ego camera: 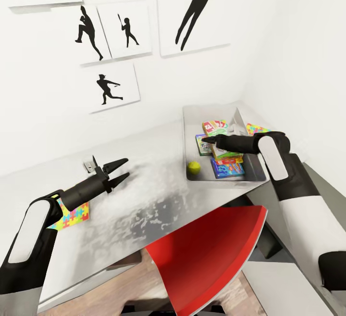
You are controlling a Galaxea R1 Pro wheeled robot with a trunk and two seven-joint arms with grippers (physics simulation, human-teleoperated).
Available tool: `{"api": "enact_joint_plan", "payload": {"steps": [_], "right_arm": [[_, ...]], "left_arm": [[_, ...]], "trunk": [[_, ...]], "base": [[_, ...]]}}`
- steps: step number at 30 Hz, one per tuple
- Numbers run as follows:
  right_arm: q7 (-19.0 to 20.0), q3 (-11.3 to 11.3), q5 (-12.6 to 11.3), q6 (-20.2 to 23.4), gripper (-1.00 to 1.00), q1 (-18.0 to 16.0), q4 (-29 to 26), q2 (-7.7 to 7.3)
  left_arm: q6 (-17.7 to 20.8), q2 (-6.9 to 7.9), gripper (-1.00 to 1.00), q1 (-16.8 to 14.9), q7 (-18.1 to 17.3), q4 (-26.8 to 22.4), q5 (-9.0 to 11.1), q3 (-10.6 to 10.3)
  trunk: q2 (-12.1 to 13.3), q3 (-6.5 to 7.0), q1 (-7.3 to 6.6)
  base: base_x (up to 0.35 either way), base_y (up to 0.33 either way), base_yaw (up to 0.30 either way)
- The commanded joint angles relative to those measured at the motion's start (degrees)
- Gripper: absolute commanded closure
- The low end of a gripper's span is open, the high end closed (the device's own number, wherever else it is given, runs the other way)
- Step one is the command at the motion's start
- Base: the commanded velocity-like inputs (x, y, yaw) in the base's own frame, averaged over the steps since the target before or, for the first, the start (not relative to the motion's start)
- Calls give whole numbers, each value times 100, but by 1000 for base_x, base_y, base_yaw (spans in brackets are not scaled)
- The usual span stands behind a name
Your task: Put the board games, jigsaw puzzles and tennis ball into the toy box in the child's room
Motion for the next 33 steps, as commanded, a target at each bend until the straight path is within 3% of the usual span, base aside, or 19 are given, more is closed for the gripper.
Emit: {"api": "enact_joint_plan", "payload": {"steps": [1,5,33], "right_arm": [[58,5,65,14,-100,-38,-34,-4],[58,5,65,14,-100,-159,-63,-4],[58,5,65,14,-100,-159,-63,-4]], "left_arm": [[23,0,-100,-25,-51,1,-55,6],[23,0,-100,-25,-51,1,-55,6],[23,0,-100,-25,-51,1,-55,6]], "trunk": [[-9,-8,3],[-9,-8,3],[-9,-8,3]], "base": [[0,0,0],[0,0,0],[0,0,0]]}}
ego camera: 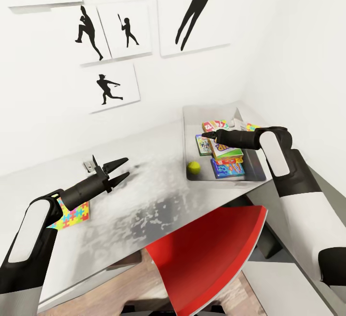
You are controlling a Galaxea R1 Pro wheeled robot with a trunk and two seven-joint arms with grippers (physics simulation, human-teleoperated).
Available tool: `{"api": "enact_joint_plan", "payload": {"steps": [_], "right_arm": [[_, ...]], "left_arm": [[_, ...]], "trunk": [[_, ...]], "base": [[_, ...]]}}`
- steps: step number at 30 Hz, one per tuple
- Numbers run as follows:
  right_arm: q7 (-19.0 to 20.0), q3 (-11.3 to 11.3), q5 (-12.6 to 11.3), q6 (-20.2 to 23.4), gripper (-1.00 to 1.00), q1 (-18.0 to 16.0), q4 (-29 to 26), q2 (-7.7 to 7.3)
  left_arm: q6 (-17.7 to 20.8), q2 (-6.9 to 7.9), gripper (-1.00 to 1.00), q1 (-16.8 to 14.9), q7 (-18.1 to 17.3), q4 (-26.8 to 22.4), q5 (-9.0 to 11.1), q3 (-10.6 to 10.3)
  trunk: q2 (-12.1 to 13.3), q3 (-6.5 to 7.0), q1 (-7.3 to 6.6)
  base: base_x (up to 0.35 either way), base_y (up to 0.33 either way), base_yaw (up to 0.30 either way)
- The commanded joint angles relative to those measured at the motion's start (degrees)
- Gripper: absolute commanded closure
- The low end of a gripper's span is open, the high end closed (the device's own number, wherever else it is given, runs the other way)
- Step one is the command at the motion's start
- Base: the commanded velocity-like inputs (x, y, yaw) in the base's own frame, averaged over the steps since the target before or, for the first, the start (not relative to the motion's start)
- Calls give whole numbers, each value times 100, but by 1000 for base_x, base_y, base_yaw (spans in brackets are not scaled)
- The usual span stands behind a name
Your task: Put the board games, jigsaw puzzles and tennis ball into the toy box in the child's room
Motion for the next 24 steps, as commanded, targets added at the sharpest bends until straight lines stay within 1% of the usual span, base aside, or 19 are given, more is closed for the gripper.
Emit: {"api": "enact_joint_plan", "payload": {"steps": [1,10,15,18,24], "right_arm": [[58,5,60,15,-100,-5,-1,-4],[60,0,55,12,-100,-17,-4,-4],[47,-11,12,24,-100,-138,-71,-155],[47,-17,1,24,-100,-165,-129,-211],[46,-21,-6,24,-100,-188,-265,-251]], "left_arm": [[23,0,-100,-4,-51,1,-52,6],[27,3,-100,4,-40,-8,-67,4],[1,55,-100,150,-51,17,84,51],[-6,68,-100,219,-56,18,154,64],[-12,79,-100,260,-60,18,193,77]], "trunk": [[-9,-8,3],[-9,-4,3],[-9,16,3],[-9,27,3],[-9,39,3]], "base": [[0,0,0],[0,0,0],[0,0,0],[0,0,0],[0,0,0]]}}
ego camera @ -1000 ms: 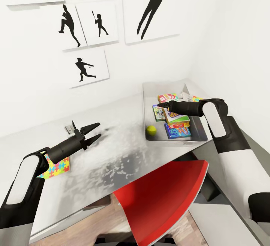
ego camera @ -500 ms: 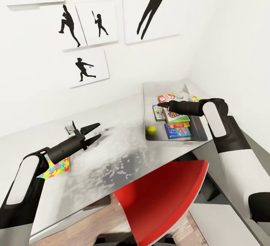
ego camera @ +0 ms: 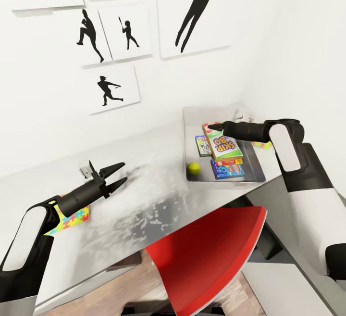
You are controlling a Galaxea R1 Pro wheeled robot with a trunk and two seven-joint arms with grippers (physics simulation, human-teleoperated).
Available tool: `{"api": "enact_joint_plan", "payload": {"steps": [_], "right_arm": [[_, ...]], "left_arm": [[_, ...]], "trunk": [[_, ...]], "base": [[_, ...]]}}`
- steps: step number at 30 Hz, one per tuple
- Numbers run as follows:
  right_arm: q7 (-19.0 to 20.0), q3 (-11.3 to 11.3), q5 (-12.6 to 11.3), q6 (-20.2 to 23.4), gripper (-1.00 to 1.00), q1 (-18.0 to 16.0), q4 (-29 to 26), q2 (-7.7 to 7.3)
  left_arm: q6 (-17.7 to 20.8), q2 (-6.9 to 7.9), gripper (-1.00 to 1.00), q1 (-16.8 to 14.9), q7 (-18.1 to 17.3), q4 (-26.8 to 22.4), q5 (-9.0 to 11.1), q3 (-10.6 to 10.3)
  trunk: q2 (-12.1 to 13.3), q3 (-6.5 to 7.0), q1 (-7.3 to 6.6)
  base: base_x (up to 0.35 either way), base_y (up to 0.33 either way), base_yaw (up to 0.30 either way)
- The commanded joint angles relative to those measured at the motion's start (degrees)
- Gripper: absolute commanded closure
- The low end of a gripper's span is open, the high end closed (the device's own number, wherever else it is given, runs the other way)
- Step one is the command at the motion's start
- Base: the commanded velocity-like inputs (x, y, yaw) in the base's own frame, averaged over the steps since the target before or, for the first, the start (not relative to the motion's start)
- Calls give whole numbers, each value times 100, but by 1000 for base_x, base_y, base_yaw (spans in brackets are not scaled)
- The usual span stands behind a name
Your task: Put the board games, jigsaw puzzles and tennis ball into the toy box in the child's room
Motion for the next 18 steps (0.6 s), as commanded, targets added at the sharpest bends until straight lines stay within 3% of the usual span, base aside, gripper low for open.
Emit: {"api": "enact_joint_plan", "payload": {"steps": [1,18], "right_arm": [[58,4,64,15,-100,-10,-34,-13],[56,-70,47,15,-100,-30,-521,-70]], "left_arm": [[21,2,-100,4,-53,1,-45,9],[17,15,-100,35,-137,-28,-16,17]], "trunk": [[-9,-7,3],[-9,0,3]], "base": [[0,0,0],[0,0,0]]}}
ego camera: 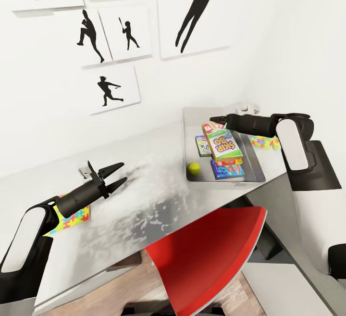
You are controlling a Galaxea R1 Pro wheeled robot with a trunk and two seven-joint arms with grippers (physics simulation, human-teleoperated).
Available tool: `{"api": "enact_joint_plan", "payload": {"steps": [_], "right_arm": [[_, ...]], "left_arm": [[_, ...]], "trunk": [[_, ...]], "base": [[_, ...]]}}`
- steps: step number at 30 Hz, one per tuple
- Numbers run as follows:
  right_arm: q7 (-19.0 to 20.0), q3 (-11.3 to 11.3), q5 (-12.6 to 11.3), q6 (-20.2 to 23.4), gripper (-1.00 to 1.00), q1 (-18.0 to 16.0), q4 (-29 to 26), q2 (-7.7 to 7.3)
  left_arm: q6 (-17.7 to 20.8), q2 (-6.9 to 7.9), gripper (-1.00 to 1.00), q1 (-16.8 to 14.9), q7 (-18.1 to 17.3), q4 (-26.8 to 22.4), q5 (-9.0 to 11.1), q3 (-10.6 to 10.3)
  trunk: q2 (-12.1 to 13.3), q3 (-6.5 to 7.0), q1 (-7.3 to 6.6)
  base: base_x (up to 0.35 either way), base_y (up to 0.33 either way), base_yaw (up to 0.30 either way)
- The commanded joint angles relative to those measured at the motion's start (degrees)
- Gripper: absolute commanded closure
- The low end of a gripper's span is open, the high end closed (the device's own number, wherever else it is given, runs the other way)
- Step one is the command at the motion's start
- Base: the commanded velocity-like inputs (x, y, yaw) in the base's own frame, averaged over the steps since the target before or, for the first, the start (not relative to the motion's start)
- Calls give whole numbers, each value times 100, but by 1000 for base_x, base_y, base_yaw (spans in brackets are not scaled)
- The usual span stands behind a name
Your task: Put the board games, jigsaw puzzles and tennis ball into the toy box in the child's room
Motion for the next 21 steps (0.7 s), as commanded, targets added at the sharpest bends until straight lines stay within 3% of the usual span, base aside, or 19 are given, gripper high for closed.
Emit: {"api": "enact_joint_plan", "payload": {"steps": [1,9,21], "right_arm": [[58,-2,59,15,-100,-7,-13,-6],[59,-13,56,15,-100,-7,-48,-9],[59,-7,55,15,-100,-6,-80,-4]], "left_arm": [[22,-1,-100,-3,-65,0,-57,5],[26,-3,-100,-1,-88,-4,-55,2],[30,-4,-100,-1,-101,-5,-54,3]], "trunk": [[-9,-8,3],[-9,-8,3],[-9,-7,3]], "base": [[0,0,0],[-26,50,0],[-81,208,0]]}}
